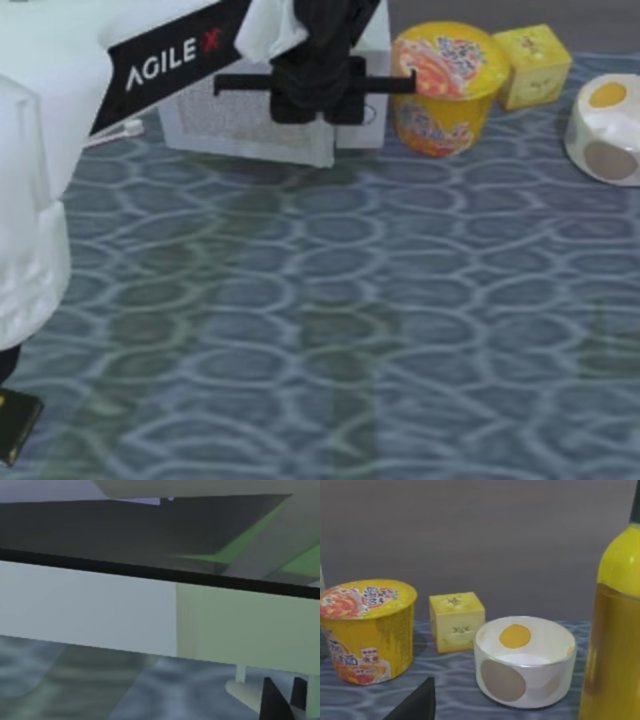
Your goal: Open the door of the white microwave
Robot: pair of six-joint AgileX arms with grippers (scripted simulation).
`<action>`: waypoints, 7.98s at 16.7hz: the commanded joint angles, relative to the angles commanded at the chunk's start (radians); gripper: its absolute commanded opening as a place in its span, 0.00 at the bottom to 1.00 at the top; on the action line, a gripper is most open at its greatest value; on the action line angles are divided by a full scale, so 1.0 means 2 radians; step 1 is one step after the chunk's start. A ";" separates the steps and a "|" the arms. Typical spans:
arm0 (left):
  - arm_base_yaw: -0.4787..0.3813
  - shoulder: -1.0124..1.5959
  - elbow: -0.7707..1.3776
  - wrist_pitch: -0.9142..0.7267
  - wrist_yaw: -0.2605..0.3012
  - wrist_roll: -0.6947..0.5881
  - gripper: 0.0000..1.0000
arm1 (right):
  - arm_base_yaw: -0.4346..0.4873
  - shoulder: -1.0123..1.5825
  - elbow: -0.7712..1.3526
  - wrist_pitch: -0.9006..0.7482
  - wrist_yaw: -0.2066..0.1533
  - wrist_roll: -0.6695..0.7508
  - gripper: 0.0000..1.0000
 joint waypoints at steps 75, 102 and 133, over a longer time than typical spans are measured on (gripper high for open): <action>0.023 -0.129 -0.202 0.099 0.079 0.149 0.00 | 0.000 0.000 0.000 0.000 0.000 0.000 1.00; 0.021 -0.132 -0.209 0.102 0.085 0.153 0.00 | 0.000 0.000 0.000 0.000 0.000 0.000 1.00; 0.041 -0.174 -0.263 0.121 0.119 0.219 0.00 | 0.000 0.000 0.000 0.000 0.000 0.000 1.00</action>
